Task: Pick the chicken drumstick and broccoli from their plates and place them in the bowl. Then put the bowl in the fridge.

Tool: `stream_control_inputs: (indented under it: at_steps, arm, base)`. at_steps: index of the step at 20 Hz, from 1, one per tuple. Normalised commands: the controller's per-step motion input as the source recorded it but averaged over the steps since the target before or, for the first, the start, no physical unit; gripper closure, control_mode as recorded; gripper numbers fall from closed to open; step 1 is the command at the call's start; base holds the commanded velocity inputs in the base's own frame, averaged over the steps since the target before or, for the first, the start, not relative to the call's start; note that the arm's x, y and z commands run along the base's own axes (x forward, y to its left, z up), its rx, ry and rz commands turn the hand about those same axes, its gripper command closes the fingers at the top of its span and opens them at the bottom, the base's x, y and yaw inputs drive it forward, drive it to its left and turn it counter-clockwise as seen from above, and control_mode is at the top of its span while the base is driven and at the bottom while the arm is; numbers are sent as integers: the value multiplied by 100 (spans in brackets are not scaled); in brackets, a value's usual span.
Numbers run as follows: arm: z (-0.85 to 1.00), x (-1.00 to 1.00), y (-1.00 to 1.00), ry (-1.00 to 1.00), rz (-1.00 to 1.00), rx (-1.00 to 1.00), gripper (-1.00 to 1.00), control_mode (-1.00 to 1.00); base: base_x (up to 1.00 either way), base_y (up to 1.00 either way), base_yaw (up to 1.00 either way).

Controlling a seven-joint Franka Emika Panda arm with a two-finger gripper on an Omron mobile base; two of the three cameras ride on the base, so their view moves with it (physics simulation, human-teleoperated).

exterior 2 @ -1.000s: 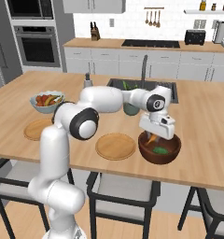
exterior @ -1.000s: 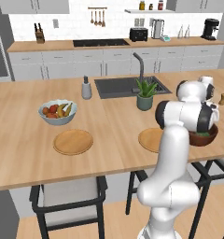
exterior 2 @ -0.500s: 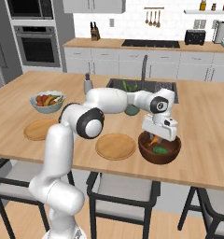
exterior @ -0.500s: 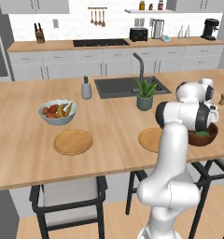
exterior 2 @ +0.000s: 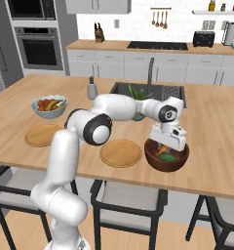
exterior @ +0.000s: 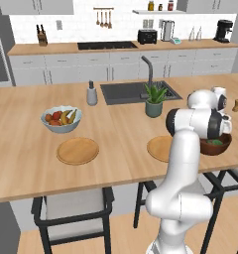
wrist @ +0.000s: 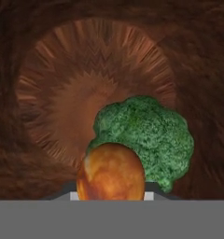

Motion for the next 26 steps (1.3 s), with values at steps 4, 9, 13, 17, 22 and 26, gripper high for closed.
stream_control_inputs:
  at_steps: [4,9,13,17,22,26]
  arm:
    - [-6,14,-3,0,0,0,100,-100]
    - [-3,0,-5,0,0,0,-100,-100]
    - [0,0,-9,-2,0,0,-100,-100]
    - [6,-5,2,-8,0,-2,-100,-100]
    - [18,-5,42,-17,0,-10,-100,-100]
    - [7,0,66,-15,0,-14,-100,-100]
  base:
    - [0,0,0]
    - [0,0,0]
    - [0,0,0]
    - [0,0,0]
    - [0,0,0]
    - [0,0,0]
